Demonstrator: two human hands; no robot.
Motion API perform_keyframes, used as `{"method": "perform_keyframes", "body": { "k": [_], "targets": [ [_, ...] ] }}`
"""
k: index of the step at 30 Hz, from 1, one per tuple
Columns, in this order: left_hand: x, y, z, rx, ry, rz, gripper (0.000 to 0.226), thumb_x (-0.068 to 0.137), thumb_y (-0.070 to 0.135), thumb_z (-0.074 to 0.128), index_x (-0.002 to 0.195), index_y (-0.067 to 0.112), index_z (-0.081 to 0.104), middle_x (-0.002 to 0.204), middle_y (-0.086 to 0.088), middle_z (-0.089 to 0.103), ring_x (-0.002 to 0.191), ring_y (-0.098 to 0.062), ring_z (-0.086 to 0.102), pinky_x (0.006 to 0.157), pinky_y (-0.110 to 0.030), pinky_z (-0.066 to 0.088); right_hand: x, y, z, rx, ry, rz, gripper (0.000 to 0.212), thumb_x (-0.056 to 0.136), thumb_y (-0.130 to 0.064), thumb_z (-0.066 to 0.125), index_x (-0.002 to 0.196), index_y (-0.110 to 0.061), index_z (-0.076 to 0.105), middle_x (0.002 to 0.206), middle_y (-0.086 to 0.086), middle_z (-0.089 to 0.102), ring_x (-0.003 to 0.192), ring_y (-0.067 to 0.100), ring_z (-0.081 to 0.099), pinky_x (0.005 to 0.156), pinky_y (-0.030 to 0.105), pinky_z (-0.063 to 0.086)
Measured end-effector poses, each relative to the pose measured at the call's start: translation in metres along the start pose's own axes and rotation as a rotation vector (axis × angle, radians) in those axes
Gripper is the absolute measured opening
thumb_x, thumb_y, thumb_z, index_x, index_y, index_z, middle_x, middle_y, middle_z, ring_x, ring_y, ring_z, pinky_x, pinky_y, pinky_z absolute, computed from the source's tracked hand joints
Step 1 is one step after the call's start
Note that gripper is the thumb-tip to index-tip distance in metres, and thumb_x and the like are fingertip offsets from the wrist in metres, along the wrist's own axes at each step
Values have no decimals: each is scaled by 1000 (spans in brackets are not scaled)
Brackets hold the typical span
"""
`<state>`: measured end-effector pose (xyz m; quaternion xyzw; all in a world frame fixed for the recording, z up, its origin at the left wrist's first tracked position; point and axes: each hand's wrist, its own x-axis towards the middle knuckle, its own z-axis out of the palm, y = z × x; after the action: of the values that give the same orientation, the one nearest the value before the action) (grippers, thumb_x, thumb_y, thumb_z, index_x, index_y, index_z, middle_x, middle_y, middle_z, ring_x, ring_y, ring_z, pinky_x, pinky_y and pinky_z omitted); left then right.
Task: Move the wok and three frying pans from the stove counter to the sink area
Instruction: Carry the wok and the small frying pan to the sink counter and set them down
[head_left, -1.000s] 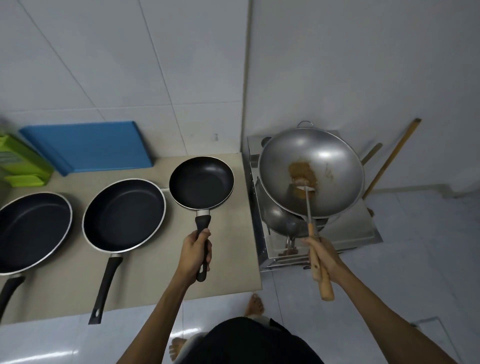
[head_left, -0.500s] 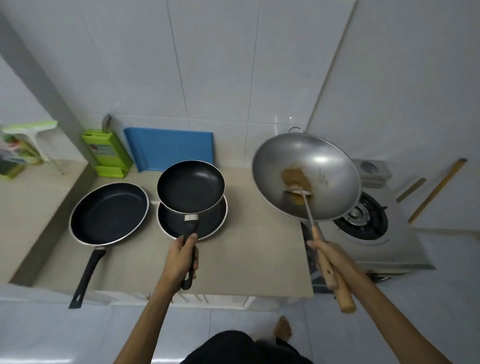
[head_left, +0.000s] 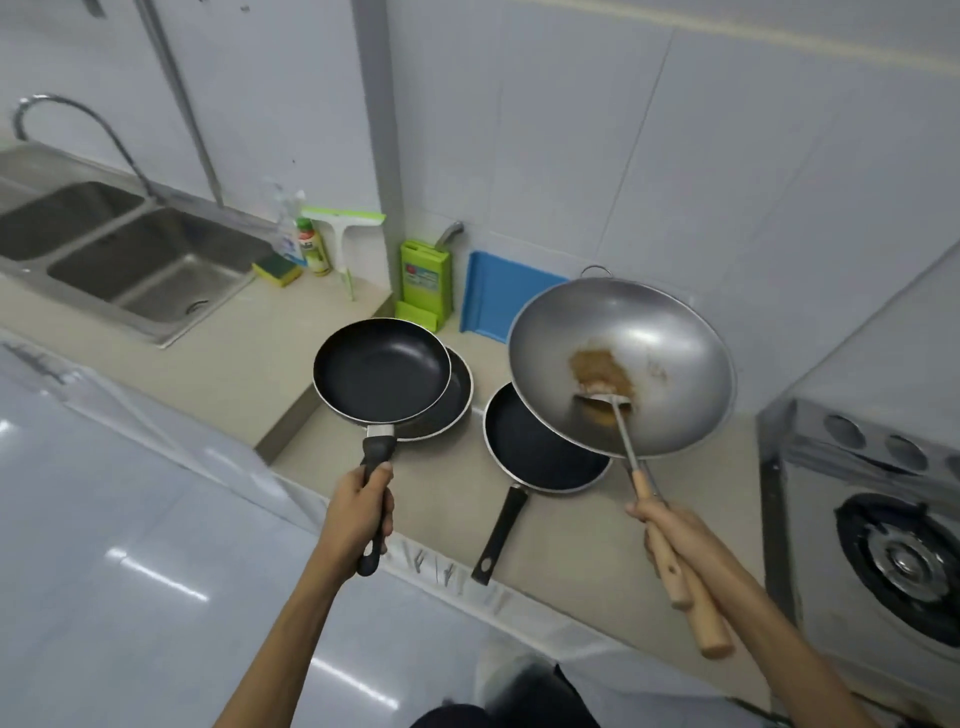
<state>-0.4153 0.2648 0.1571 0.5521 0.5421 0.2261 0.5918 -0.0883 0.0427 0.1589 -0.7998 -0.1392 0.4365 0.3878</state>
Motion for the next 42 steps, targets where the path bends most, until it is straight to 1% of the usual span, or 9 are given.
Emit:
{"method": "perform_keyframes", "body": {
  "k": [6, 10, 14, 16, 25, 30, 35, 39, 42],
  "targets": [
    [16, -9, -70, -48, 124, -23, 37, 102, 29, 49, 75, 3, 50, 39, -8, 48, 34, -24, 43, 34, -27, 39, 22, -59, 76, -117, -121, -37, 44, 60, -51, 79, 73, -15, 59, 48, 6, 54, 38, 18, 50, 40, 25, 40],
    [41, -12, -122, -45, 198, -40, 38, 103, 30, 48, 76, 4, 50, 40, -7, 51, 30, -17, 42, 34, -28, 40, 47, -100, 134, -193, -189, -75, 46, 56, -54, 79, 73, -15, 61, 50, 2, 58, 42, 15, 55, 48, 29, 44],
    [73, -11, -174, -65, 272, -81, 38, 102, 31, 49, 75, 5, 50, 41, -6, 50, 32, -17, 42, 34, -29, 41, 72, -139, 189, -277, -236, -124, 34, 73, -45, 79, 77, -14, 66, 59, 4, 63, 53, 17, 59, 59, 36, 49],
    [88, -9, -201, -86, 307, -101, 36, 101, 31, 49, 75, 5, 50, 42, -5, 50, 32, -17, 41, 34, -29, 40, 83, -157, 214, -295, -283, -121, 29, 82, -37, 77, 80, -11, 64, 56, 1, 61, 49, 14, 57, 53, 32, 47],
    [124, -16, -314, -164, 453, -162, 40, 100, 30, 51, 69, 4, 48, 42, -9, 48, 32, -20, 39, 33, -28, 39, 85, -232, 323, -364, -424, -124, 32, 83, -35, 78, 79, -9, 59, 50, 3, 57, 42, 14, 54, 47, 27, 43],
    [151, -26, -388, -179, 458, -153, 42, 100, 31, 52, 68, 3, 48, 43, -10, 47, 34, -21, 39, 34, -29, 40, 79, -274, 401, -384, -430, -158, 46, 60, -55, 74, 73, -14, 57, 56, 0, 55, 50, 12, 55, 55, 26, 45],
    [182, -37, -487, -164, 425, -149, 42, 101, 32, 52, 69, 4, 49, 42, -10, 47, 32, -21, 38, 33, -29, 40, 66, -300, 495, -374, -388, -130, 50, 57, -58, 74, 75, -14, 59, 61, 2, 59, 53, 14, 59, 57, 31, 45],
    [206, -36, -570, -126, 373, -140, 42, 101, 32, 50, 69, 4, 49, 42, -11, 48, 32, -22, 39, 34, -30, 40, 50, -318, 567, -336, -332, -104, 42, 63, -53, 77, 80, -19, 61, 64, -1, 58, 55, 16, 56, 58, 33, 40],
    [227, -34, -631, -110, 348, -123, 42, 101, 31, 50, 69, 4, 49, 41, -11, 47, 32, -23, 38, 34, -30, 40, 37, -335, 622, -343, -335, -105, 30, 81, -38, 78, 83, -14, 59, 58, 2, 57, 49, 17, 54, 56, 33, 39]
  ]
}}
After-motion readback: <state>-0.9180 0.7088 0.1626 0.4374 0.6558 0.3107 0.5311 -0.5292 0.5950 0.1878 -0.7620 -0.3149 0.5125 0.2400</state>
